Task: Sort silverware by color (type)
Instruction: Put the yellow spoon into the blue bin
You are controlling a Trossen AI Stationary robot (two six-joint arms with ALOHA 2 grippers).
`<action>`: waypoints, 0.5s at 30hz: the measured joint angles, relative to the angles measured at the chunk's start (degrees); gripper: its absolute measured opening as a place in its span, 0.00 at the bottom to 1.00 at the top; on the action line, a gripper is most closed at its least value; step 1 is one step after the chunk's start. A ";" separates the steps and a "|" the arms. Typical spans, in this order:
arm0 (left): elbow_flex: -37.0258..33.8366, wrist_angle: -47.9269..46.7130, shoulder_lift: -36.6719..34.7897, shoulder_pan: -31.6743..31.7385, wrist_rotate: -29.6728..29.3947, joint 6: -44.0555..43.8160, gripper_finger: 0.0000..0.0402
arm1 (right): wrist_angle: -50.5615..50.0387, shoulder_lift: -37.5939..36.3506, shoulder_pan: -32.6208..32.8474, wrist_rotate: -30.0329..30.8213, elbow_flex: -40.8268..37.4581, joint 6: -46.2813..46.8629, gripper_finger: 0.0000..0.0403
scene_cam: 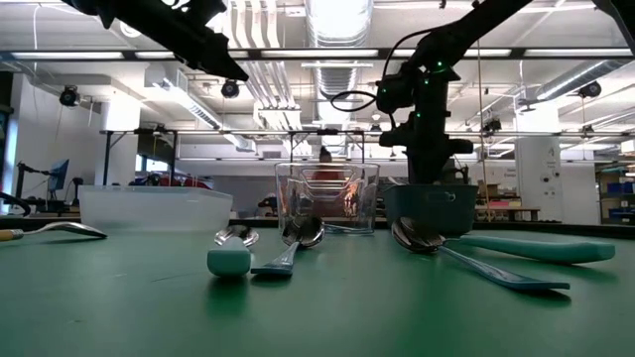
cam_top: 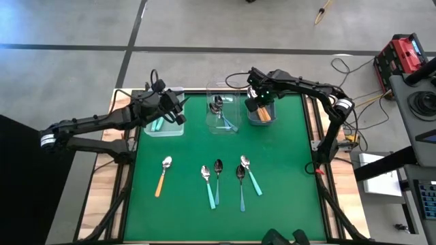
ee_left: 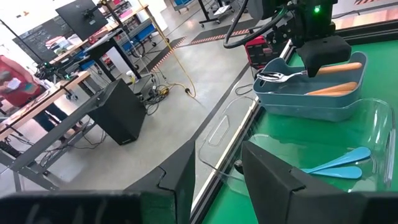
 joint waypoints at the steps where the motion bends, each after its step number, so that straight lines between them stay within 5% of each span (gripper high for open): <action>1: 0.00 0.00 0.00 -0.01 0.00 0.00 0.28 | 0.06 0.00 0.00 0.00 -0.02 0.04 0.09; 15: -0.02 0.00 0.00 0.01 0.02 0.02 0.28 | 0.64 0.00 0.00 0.51 -2.93 4.12 0.09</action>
